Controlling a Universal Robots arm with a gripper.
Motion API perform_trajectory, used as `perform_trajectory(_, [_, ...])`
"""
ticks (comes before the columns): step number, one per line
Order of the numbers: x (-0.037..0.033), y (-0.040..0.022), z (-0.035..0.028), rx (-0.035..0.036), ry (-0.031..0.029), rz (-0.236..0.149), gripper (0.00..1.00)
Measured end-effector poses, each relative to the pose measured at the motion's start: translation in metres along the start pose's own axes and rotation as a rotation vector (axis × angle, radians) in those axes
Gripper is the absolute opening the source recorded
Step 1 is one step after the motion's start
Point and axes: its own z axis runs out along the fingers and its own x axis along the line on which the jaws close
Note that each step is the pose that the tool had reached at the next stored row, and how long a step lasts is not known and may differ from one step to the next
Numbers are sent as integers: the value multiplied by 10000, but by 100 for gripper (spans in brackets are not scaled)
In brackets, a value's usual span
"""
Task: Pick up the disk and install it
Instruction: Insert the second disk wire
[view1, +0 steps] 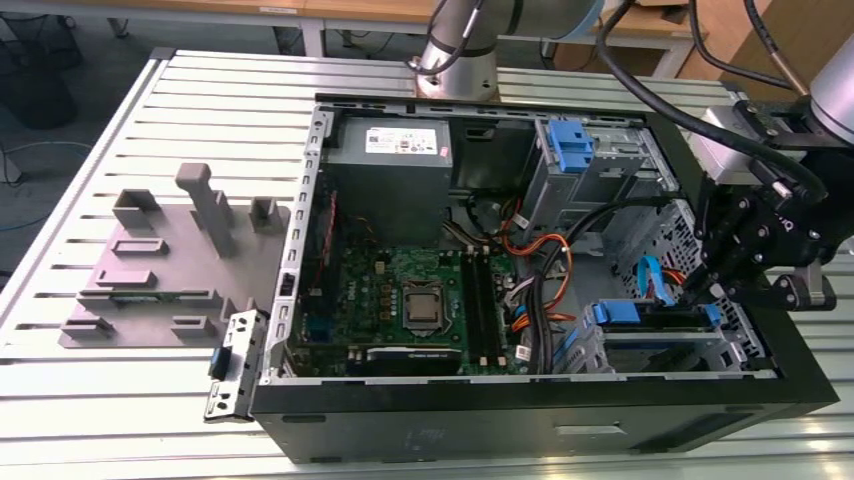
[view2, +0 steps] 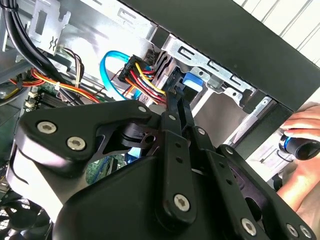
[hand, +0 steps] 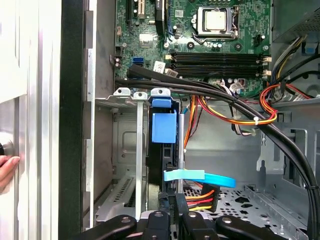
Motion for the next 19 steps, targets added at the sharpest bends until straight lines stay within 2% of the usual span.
perform_trajectory(6, [32,0,4,0,0,0,16])
perform_trajectory(11, [33,31,42,21,-2,-6,16])
perform_trajectory(19, [20,41,80,34,-7,-10,16])
